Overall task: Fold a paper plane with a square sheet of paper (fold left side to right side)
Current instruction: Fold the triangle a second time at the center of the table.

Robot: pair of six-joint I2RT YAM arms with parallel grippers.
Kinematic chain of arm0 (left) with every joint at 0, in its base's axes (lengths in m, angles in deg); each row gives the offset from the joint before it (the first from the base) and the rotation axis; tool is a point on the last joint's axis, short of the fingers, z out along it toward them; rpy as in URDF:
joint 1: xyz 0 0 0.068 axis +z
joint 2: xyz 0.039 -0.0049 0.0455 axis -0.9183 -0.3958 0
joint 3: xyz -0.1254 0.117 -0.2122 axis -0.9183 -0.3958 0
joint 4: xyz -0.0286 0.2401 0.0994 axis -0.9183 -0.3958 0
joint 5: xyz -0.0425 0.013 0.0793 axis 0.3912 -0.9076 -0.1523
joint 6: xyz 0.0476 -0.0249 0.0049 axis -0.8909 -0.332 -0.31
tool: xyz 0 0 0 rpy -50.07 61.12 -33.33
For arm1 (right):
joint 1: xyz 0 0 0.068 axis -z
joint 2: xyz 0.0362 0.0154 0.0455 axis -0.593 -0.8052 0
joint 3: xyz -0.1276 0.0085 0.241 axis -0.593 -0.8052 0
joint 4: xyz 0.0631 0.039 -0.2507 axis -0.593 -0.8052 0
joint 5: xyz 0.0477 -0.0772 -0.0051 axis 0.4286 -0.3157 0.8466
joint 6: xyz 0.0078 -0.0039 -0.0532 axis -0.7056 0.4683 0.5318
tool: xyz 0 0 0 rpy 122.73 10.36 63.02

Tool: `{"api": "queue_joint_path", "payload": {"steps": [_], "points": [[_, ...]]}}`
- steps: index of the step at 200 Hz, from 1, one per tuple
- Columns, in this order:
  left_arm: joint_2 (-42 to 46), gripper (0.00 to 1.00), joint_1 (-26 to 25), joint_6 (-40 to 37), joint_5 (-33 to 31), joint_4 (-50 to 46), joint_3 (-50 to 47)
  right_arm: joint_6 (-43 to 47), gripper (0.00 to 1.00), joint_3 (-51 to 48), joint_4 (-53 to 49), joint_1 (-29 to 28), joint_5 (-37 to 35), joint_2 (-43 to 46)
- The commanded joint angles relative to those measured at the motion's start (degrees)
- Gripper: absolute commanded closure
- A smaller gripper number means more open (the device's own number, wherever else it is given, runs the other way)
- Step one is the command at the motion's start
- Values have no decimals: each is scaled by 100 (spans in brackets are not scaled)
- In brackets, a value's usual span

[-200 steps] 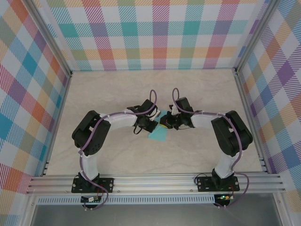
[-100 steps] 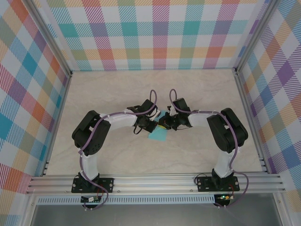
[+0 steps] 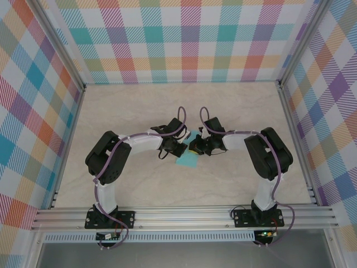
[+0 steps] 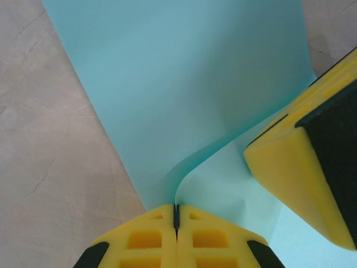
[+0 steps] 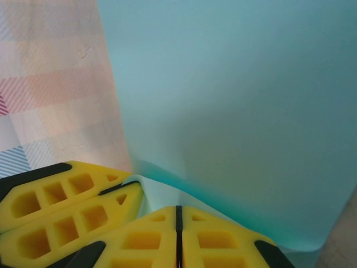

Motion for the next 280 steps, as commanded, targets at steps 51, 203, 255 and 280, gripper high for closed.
{"api": "queue_joint_path", "payload": {"steps": [51,203,255,280], "points": [[-159,100,73,-44,-225,-182,120,323,91,191,-818,-25,-457,-177],[1554,67,69,942,1522,70,-766,272,91,282,-949,-21,-459,-321],[1203,71,69,1093,1862,294,-1016,289,91,291,-981,-21,-452,-313],[1001,71,69,1070,1728,296,-1002,302,91,291,-983,-25,-441,-304]]}}
